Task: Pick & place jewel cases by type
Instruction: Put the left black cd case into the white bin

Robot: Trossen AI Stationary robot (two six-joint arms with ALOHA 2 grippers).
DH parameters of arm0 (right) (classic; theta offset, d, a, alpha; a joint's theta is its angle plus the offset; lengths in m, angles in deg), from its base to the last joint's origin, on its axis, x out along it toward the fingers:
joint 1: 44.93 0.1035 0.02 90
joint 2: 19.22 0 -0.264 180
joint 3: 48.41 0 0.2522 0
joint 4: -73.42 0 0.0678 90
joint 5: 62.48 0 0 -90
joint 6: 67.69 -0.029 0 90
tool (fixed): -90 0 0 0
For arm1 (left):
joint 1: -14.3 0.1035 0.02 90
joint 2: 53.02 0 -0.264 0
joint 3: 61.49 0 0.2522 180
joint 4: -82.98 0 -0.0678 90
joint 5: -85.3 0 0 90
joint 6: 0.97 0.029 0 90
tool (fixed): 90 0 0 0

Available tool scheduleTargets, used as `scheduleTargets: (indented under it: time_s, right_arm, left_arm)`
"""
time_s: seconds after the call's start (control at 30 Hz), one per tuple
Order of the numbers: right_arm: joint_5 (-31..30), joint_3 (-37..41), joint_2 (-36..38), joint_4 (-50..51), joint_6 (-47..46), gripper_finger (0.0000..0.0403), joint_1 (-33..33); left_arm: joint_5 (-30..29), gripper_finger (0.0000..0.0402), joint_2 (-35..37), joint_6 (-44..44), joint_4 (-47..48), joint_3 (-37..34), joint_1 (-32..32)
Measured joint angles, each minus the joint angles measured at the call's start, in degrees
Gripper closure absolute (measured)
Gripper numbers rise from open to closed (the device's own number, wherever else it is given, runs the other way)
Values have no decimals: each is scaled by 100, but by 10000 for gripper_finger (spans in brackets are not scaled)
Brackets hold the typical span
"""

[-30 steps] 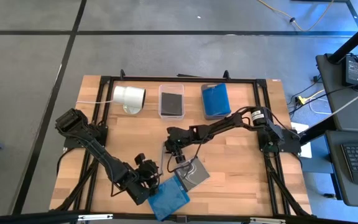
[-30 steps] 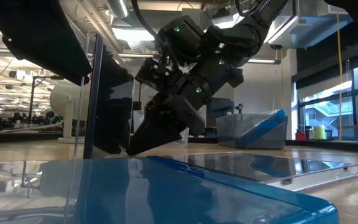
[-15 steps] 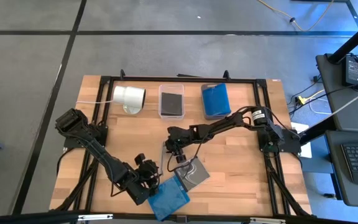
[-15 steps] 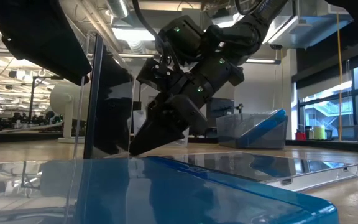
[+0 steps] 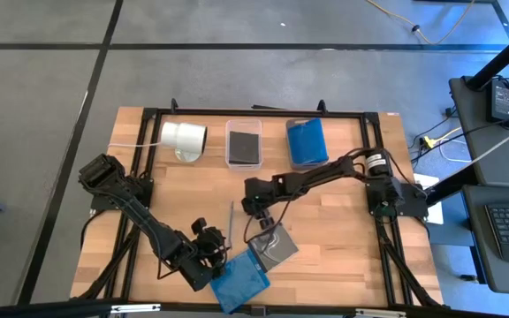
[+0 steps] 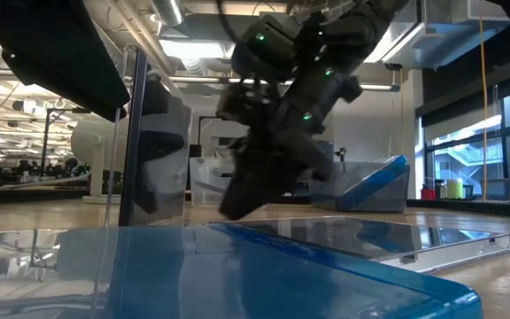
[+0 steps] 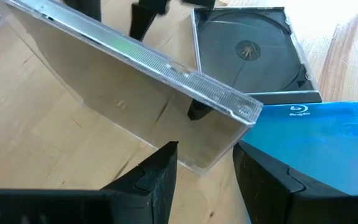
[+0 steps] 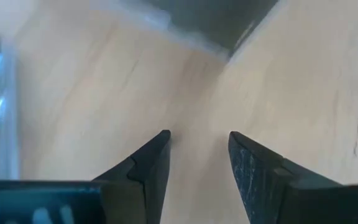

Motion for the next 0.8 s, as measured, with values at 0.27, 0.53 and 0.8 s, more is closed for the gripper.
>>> scheduleTargets:
  time_s: [0.27,0.53,0.8]
  right_arm:
    - [13,11,740,1186,1309,235,2]
    - [-107,-5,1346,1140,2744,235,7]
    - [-307,-11,1462,290,4150,235,7]
  left_arm:
    - [16,249,0,2,7,2,0]
    - [161,249,0,4,9,2,0]
    - [184,249,0,4,11,2,0]
